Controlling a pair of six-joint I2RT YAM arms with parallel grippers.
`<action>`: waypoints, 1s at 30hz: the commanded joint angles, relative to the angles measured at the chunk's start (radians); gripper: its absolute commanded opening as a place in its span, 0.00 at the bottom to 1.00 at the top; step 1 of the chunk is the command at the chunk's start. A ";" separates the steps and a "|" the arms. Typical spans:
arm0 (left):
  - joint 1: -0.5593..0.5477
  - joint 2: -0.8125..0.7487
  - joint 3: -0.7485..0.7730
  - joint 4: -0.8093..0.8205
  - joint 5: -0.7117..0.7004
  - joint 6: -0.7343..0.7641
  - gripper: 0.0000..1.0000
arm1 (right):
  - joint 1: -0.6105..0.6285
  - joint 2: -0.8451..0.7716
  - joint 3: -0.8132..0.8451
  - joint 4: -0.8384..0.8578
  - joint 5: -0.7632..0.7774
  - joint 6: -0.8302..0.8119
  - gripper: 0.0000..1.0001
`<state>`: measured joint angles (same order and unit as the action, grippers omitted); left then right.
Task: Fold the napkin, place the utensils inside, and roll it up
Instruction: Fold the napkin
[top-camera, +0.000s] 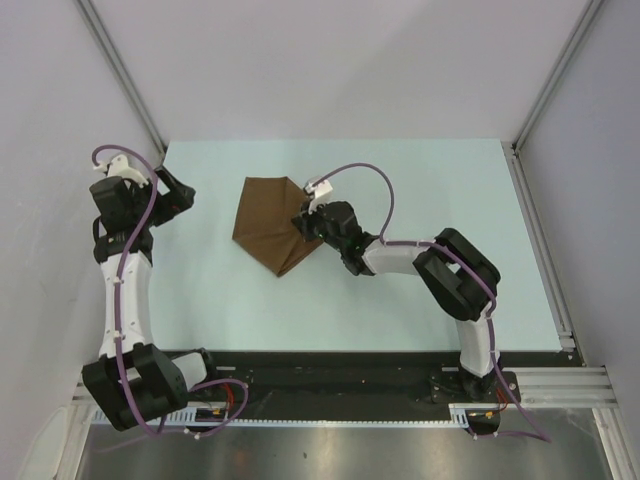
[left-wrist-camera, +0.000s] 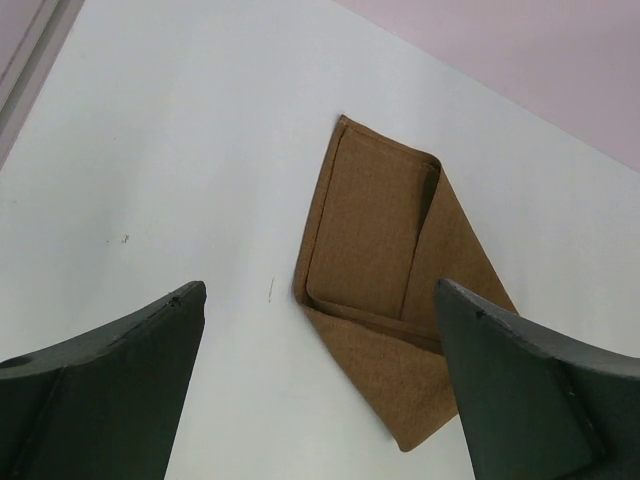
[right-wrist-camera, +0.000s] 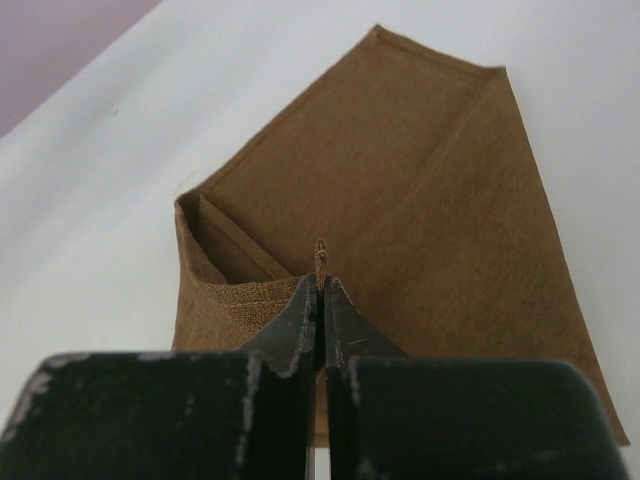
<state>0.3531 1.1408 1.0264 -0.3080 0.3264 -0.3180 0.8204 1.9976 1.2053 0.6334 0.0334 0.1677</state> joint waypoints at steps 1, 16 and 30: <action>0.012 0.002 -0.011 0.041 0.036 -0.020 0.99 | -0.004 -0.043 -0.041 0.064 0.029 0.072 0.00; 0.012 0.013 -0.017 0.055 0.063 -0.030 1.00 | -0.069 0.026 -0.064 0.071 0.117 0.096 0.00; 0.012 0.022 -0.023 0.063 0.088 -0.038 1.00 | -0.096 0.078 -0.024 0.028 0.164 0.099 0.00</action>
<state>0.3542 1.1603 1.0096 -0.2893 0.3828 -0.3408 0.7284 2.0636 1.1267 0.6518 0.1520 0.2619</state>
